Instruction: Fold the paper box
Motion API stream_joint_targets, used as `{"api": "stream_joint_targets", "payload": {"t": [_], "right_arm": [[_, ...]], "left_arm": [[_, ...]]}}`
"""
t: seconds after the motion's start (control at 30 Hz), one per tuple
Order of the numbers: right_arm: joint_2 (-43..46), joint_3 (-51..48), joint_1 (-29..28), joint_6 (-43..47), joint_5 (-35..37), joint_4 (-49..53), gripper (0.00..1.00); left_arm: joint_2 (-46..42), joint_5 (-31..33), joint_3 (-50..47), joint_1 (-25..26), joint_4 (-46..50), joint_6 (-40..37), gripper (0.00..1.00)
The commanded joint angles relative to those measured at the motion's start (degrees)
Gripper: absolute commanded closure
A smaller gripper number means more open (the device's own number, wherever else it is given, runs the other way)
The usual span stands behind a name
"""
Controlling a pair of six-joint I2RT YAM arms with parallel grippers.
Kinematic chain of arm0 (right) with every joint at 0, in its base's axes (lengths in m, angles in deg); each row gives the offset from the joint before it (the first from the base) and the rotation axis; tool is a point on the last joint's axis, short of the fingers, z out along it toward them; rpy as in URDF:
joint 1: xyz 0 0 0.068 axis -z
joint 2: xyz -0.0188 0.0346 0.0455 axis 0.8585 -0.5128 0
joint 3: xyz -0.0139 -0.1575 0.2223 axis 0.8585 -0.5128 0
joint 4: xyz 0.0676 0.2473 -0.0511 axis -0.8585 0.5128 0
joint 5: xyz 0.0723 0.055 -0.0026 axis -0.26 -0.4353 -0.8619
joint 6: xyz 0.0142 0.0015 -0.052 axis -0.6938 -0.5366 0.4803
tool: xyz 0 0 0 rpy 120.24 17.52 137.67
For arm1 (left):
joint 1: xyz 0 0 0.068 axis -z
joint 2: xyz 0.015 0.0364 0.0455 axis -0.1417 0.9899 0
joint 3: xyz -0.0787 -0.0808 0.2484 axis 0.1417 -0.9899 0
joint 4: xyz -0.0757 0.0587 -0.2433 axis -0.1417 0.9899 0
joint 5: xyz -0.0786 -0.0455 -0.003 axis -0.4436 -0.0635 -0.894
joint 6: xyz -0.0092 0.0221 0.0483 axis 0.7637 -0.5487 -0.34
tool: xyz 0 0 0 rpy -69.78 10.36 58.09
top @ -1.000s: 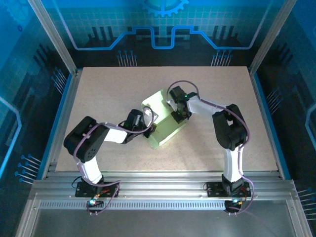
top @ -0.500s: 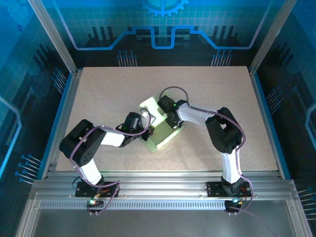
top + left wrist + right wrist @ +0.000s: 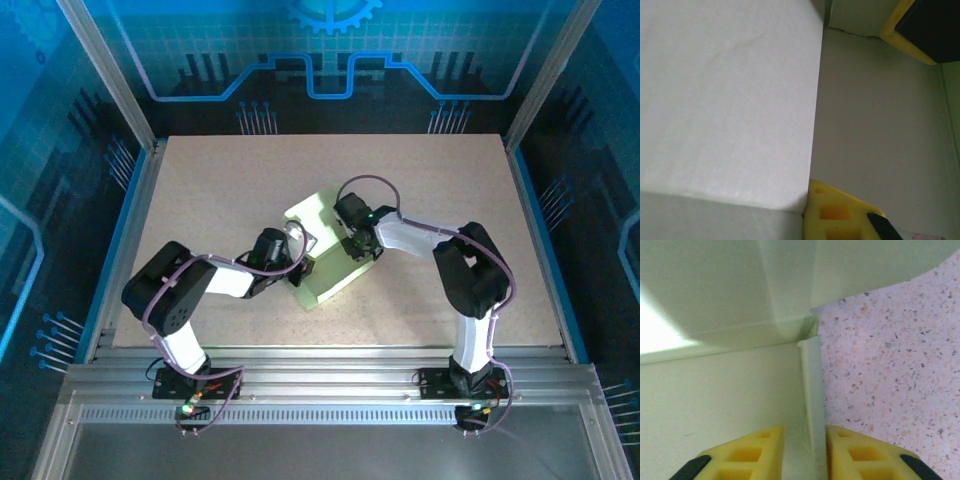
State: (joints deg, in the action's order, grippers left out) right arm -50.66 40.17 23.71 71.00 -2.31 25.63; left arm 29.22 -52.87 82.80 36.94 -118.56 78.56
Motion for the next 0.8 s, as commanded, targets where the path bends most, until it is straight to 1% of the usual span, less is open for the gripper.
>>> {"api": "stream_joint_targets", "payload": {"t": [0.0,0.13,0.3,0.37,0.43,0.53,0.6,0.67,0.7,0.77], "right_arm": [[4.11,-2.22,2.44,-0.50,-9.57,-1.83,0.64],[5.10,-2.89,6.11,-0.53,-15.68,-2.47,0.61],[4.38,-2.37,8.00,-0.28,-18.42,-2.28,0.62],[5.10,-2.93,8.86,-1.21,-19.88,-3.04,0.62],[6.54,-3.82,9.91,-1.87,-19.72,-3.72,0.61],[8.59,-4.91,11.37,-2.30,-19.96,-3.86,0.54],[9.99,-5.83,12.24,-2.56,-20.66,-4.48,0.52],[10.92,-6.34,13.03,-3.33,-22.22,-5.30,0.52],[11.40,-6.68,13.69,-4.02,-23.68,-6.04,0.54],[11.92,-7.04,14.87,-5.46,-27.60,-7.59,0.62]], "left_arm": [[1.90,-0.52,0.17,0.73,4.29,0.77,0.95],[1.81,-0.41,0.17,0.89,4.33,0.43,0.95],[2.00,-0.42,0.44,0.98,4.63,0.17,0.95],[1.99,-0.22,0.59,1.15,4.84,-0.01,0.95],[2.14,-0.07,0.59,1.34,4.87,-0.19,0.95],[2.04,0.01,0.02,1.43,3.67,-0.28,0.95],[2.14,0.01,-0.09,1.53,3.52,-0.82,0.95],[2.47,0.82,-0.02,2.17,3.58,-1.74,0.95],[2.80,1.38,0.29,2.76,4.09,-2.33,0.95],[3.55,2.38,1.19,3.52,5.53,-3.38,0.95]]}}
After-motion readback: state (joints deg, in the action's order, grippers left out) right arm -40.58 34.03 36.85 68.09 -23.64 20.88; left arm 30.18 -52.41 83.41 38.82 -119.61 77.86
